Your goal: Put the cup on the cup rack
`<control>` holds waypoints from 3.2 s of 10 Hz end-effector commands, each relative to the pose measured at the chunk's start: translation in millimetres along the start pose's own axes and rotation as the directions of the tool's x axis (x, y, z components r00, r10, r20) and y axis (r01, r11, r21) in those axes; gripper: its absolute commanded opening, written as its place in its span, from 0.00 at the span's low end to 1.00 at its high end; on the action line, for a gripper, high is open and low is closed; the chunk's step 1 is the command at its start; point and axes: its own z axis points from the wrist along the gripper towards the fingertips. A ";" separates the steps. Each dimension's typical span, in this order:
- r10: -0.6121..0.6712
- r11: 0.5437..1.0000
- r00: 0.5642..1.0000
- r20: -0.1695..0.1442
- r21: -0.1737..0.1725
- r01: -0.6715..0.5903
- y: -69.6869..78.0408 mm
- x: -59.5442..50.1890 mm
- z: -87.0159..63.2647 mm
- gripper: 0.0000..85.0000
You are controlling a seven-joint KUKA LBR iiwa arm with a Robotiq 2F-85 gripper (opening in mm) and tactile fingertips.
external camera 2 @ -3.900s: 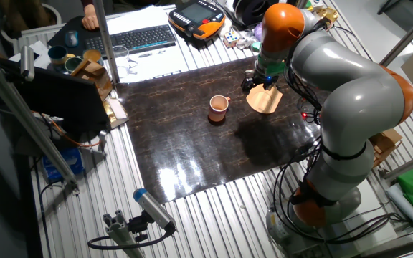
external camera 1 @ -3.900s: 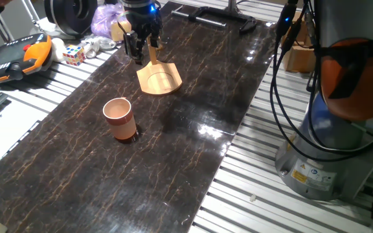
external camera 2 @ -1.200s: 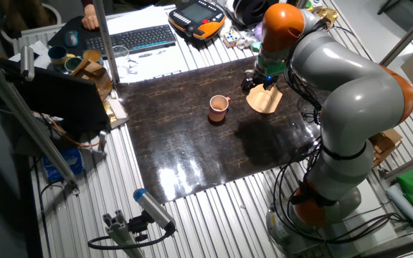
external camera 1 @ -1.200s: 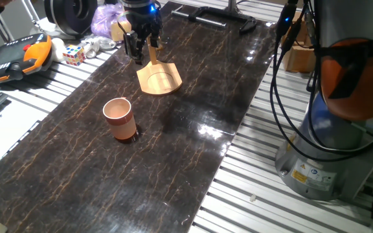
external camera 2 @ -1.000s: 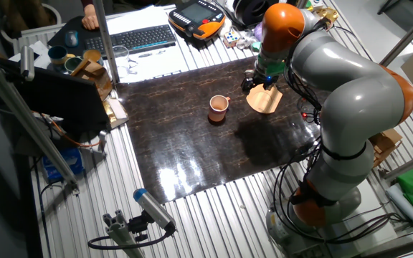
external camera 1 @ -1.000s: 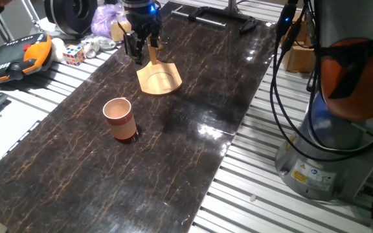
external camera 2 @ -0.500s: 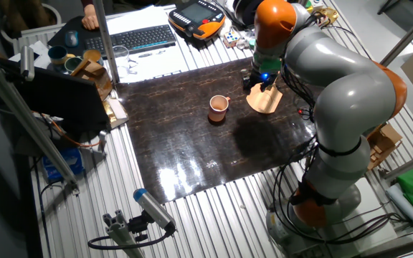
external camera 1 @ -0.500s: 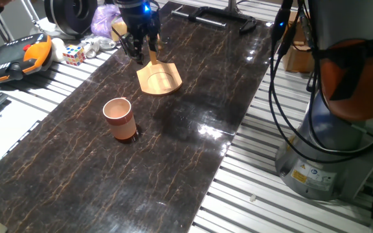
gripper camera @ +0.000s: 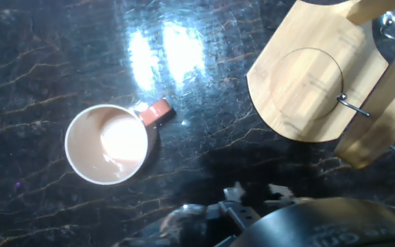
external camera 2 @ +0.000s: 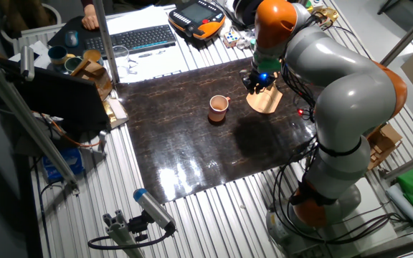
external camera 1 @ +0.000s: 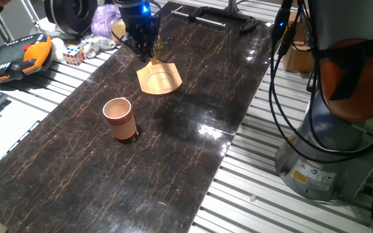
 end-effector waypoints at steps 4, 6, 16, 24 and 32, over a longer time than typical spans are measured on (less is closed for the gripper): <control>-0.003 1.000 1.000 -0.009 -0.002 0.003 0.2 -0.2 0.1 0.01; 0.011 1.000 1.000 -0.013 -0.002 -0.011 1.9 -1.1 1.9 0.01; 0.209 0.975 0.975 -0.071 -0.064 -0.214 38.0 -24.9 28.9 0.01; 0.362 0.925 0.926 -0.109 -0.078 -0.371 69.6 -28.8 47.2 0.01; 0.457 0.879 0.883 -0.111 -0.098 -0.467 83.3 -26.0 62.1 0.01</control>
